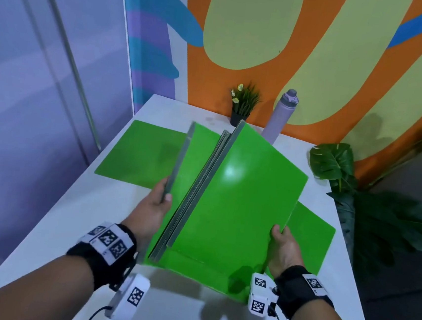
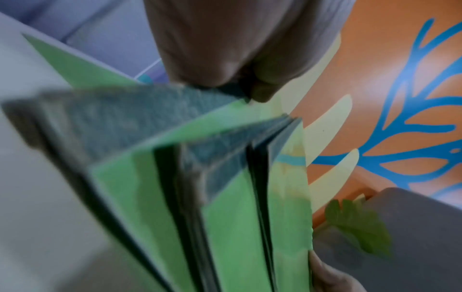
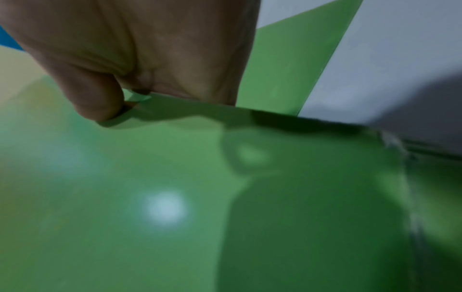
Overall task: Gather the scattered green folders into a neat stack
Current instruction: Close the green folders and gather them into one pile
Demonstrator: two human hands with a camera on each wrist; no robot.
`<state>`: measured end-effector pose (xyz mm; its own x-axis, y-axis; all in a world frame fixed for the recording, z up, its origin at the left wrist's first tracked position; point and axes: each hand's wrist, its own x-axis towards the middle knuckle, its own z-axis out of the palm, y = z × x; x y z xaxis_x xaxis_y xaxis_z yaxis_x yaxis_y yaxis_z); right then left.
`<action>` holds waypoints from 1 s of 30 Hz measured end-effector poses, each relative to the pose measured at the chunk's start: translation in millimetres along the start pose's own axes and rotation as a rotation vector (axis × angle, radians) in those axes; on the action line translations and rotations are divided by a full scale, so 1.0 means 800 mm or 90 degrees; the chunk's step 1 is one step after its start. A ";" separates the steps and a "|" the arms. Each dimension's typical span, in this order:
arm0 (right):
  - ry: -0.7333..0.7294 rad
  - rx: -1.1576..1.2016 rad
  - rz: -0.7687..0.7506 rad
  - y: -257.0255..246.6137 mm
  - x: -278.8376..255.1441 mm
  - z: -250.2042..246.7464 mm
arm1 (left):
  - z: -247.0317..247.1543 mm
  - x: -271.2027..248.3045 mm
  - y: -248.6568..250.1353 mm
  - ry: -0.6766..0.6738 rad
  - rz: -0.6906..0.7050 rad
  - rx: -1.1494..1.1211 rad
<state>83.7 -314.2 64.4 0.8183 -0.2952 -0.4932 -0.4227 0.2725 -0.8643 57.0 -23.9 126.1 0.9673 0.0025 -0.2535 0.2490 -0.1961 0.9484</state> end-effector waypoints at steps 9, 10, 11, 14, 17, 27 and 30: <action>0.085 -0.130 0.021 0.009 0.013 -0.026 | 0.023 0.104 -0.084 -0.109 -0.071 0.330; 0.093 -0.139 0.025 0.009 0.015 -0.030 | 0.018 0.121 -0.098 -0.087 -0.065 0.399; 0.100 -0.145 0.030 0.009 0.017 -0.033 | 0.014 0.137 -0.111 -0.075 -0.063 0.455; 0.119 -0.143 0.041 0.014 0.024 -0.044 | 0.010 0.173 -0.133 -0.076 -0.070 0.593; 0.120 -0.139 0.038 0.018 0.029 -0.050 | 0.015 0.194 -0.143 -0.112 -0.120 0.683; 0.114 -0.129 0.052 0.026 0.027 -0.057 | -0.011 0.139 -0.167 -0.106 0.008 0.774; 0.117 -0.171 0.060 0.033 0.023 -0.051 | -0.026 0.086 -0.176 -0.094 0.037 0.798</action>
<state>71.5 -349.6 28.3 0.6972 -0.4477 -0.5599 -0.6004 0.0621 -0.7973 89.4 24.2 -20.8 0.9406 -0.1315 -0.3131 -0.0881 -0.9849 0.1489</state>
